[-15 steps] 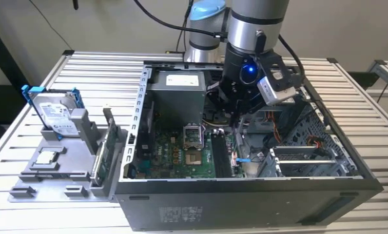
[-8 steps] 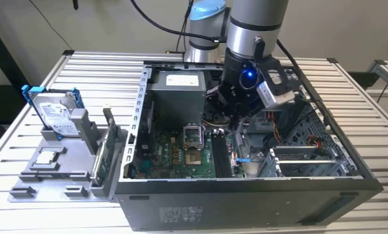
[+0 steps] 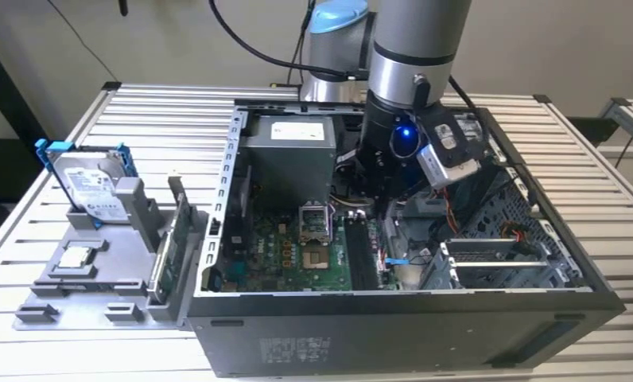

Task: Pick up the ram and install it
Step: 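Insert the ram into the slot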

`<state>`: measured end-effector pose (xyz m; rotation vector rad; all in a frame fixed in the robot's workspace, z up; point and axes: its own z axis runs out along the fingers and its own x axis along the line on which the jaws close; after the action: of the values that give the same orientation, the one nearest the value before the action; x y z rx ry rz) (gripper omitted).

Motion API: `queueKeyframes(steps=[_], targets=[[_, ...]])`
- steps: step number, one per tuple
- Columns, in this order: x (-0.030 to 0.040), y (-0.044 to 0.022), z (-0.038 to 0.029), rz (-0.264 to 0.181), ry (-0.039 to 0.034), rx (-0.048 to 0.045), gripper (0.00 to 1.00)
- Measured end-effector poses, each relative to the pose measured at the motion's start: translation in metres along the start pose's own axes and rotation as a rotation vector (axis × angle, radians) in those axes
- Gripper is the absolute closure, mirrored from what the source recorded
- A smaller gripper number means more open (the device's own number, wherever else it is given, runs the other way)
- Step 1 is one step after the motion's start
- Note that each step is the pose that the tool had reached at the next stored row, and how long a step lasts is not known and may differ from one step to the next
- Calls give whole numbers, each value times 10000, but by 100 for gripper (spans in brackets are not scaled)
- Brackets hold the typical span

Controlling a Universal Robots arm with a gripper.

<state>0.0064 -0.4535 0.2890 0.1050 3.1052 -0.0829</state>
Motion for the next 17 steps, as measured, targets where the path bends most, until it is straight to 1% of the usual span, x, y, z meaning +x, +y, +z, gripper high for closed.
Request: queueKeyframes(steps=[8,13,17], targets=[[-18,6,132,-88,-5,-1,86],[-27,-1,177,-109,-5,-1,86],[-27,-3,232,-129,-7,-4,86]])
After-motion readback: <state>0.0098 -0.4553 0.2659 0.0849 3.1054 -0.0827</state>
